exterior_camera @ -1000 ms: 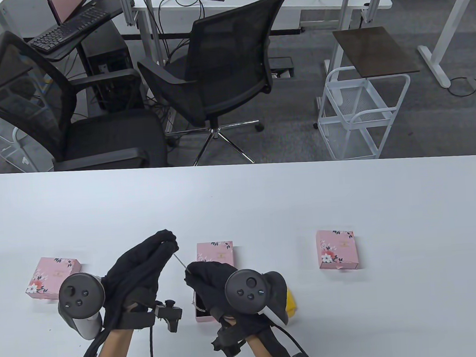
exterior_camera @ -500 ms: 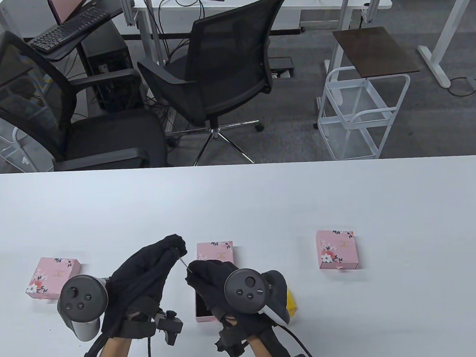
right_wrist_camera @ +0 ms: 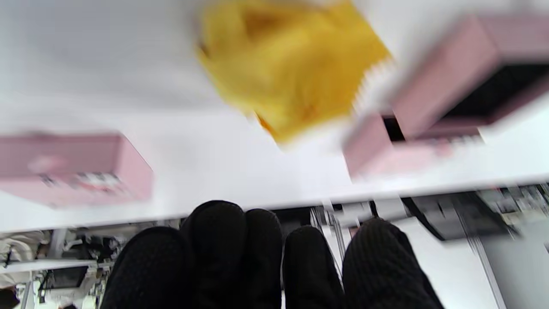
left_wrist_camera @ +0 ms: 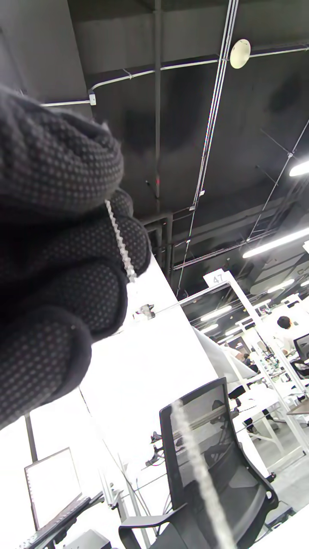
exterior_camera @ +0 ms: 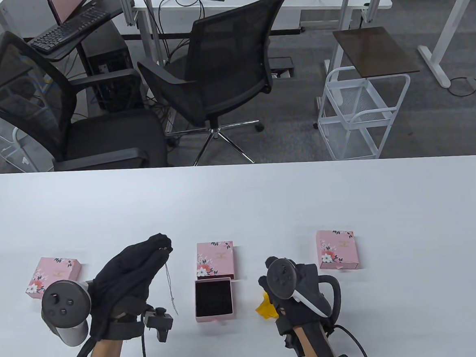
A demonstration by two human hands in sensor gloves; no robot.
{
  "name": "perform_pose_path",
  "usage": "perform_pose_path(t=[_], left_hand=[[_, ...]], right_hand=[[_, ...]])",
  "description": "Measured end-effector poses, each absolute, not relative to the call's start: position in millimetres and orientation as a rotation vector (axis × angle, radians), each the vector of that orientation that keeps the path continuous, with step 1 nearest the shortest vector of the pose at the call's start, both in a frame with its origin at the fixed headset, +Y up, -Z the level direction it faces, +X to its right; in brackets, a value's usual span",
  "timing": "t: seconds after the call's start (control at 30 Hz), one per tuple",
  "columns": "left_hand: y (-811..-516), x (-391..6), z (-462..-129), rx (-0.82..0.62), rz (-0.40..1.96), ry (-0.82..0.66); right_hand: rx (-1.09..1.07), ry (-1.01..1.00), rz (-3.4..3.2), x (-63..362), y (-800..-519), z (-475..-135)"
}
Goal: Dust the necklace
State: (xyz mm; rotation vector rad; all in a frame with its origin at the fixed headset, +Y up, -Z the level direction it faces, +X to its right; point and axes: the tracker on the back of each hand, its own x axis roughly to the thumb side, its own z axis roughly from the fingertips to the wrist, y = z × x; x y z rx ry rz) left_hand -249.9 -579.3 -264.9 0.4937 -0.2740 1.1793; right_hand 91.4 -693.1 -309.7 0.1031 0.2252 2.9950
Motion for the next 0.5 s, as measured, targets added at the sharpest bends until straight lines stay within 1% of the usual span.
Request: perform_pose_path(t=[0.07,0.13,0.23,0.27,0.3,0.43,0.5], left_hand=[[-580,-249,-265,0.482,1.197,-0.281],[-580,-248,-265,0.475,1.199,-0.286],[-581,-246,-265,0.469,1.195,-0.289],[-581,-245,-265,0.465,1.193,-0.29],[-581,-245,-265,0.461,1.192,-0.292],[-583,-244,-267,0.444,1.205,-0.293],[-584,-244,-267,0.441,1.213,-0.293]], right_hand=[[0.041,0.431,3.08,91,-717,-313],[0.045,0.506,3.129,89,-736,-317],[0.048,0.552,3.166,81,-757,-320],[0.037,0.485,3.21,78,-757,-318],[0.074,0.385,3.263,76,-756,-318],[0.069,0.298,3.198,79,-750,-320],[0.064,0.213,3.059,83,-740,-319]])
